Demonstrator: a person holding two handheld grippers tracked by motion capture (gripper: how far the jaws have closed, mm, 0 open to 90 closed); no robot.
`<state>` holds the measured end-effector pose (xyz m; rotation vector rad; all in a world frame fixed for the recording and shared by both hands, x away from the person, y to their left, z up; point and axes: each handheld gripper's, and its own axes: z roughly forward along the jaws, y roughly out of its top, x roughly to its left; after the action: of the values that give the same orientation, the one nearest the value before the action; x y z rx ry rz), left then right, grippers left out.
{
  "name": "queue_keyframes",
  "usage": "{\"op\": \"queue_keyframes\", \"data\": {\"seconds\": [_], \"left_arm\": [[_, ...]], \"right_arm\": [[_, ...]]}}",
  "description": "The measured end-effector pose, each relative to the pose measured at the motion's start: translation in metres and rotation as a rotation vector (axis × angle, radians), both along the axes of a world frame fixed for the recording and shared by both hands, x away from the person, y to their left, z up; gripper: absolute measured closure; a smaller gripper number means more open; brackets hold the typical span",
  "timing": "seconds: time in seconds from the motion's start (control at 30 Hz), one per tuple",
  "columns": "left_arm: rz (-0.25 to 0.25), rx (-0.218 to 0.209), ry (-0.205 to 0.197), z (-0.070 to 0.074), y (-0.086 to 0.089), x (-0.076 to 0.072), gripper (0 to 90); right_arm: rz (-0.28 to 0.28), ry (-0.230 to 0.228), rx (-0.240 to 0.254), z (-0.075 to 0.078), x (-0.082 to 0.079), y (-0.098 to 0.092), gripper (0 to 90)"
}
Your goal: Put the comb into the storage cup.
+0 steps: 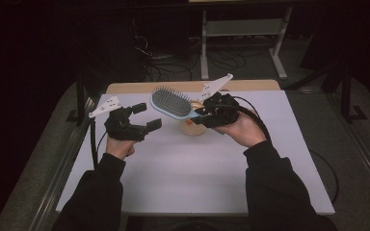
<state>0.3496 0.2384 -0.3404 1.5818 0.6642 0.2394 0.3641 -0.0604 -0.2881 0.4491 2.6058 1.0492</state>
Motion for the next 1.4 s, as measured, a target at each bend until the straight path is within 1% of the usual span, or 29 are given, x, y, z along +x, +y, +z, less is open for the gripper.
{"op": "queue_keyframes", "data": {"seconds": [0.03, 0.1, 0.17, 0.23, 0.37, 0.57, 0.7, 0.77, 0.83, 0.9, 0.93, 1.03, 1.1, 1.23, 1.33, 1.37, 1.4], "left_arm": [[-0.001, -0.004, 0.002, 0.0, -0.001, 0.001, 0.0], [0.001, -0.054, 0.027, 0.002, -0.002, 0.004, 0.2], [0.015, -0.076, 0.037, 0.004, -0.003, 0.006, 0.4], [0.029, -0.084, 0.047, 0.006, -0.007, 0.009, 1.3], [0.022, -0.128, 0.088, 0.008, -0.012, 0.016, 1.7], [0.018, -0.126, 0.093, 0.011, -0.02, 0.019, 1.8], [0.017, -0.148, 0.106, 0.013, -0.022, 0.02, 4.1], [0.021, -0.149, 0.11, 0.014, -0.022, 0.021, 5.3], [0.024, -0.147, 0.112, 0.015, -0.023, 0.021, 7.9], [0.04, -0.141, 0.116, 0.015, -0.024, 0.021, 14.7], [0.043, -0.139, 0.12, 0.015, -0.024, 0.021, 15.0], [0.058, -0.158, 0.142, 0.015, -0.022, 0.022, 20.7], [0.066, -0.161, 0.155, 0.016, -0.021, 0.022, 22.7], [0.078, -0.17, 0.15, 0.019, -0.022, 0.022, 28.7], [0.063, -0.193, 0.15, 0.02, -0.023, 0.023, 37.2], [0.041, -0.2, 0.156, 0.022, -0.024, 0.024, 40.8], [0.032, -0.2, 0.159, 0.023, -0.025, 0.024, 44.0]], "right_arm": [[-0.001, 0.0, 0.001, 0.0, 0.0, 0.001, 68.6], [-0.004, -0.004, 0.005, -0.002, 0.0, 0.002, 68.6], [-0.006, -0.003, 0.008, -0.003, 0.0, 0.002, 68.6], [-0.006, -0.01, 0.015, -0.004, 0.0, 0.003, 68.6], [-0.005, -0.02, 0.019, -0.006, 0.0, 0.005, 68.6], [-0.003, -0.03, 0.033, -0.006, 0.0, 0.008, 68.6], [0.001, -0.032, 0.047, -0.006, 0.0, 0.011, 68.6], [0.001, -0.04, 0.046, -0.006, 0.0, 0.014, 68.6], [0.005, -0.041, 0.049, -0.007, 0.0, 0.016, 68.6], [0.003, -0.043, 0.044, -0.008, 0.0, 0.019, 68.6], [0.004, -0.044, 0.045, -0.009, 0.0, 0.02, 68.5], [0.002, -0.044, 0.05, -0.009, 0.0, 0.022, 68.5], [0.0, -0.044, 0.053, -0.009, 0.001, 0.022, 68.5], [-0.007, -0.049, 0.049, -0.011, 0.002, 0.024, 68.4], [-0.018, -0.053, 0.056, -0.012, 0.002, 0.026, 68.3], [-0.019, -0.053, 0.054, -0.012, 0.003, 0.027, 68.2], [-0.024, -0.053, 0.052, -0.013, 0.003, 0.027, 68.1]]}}
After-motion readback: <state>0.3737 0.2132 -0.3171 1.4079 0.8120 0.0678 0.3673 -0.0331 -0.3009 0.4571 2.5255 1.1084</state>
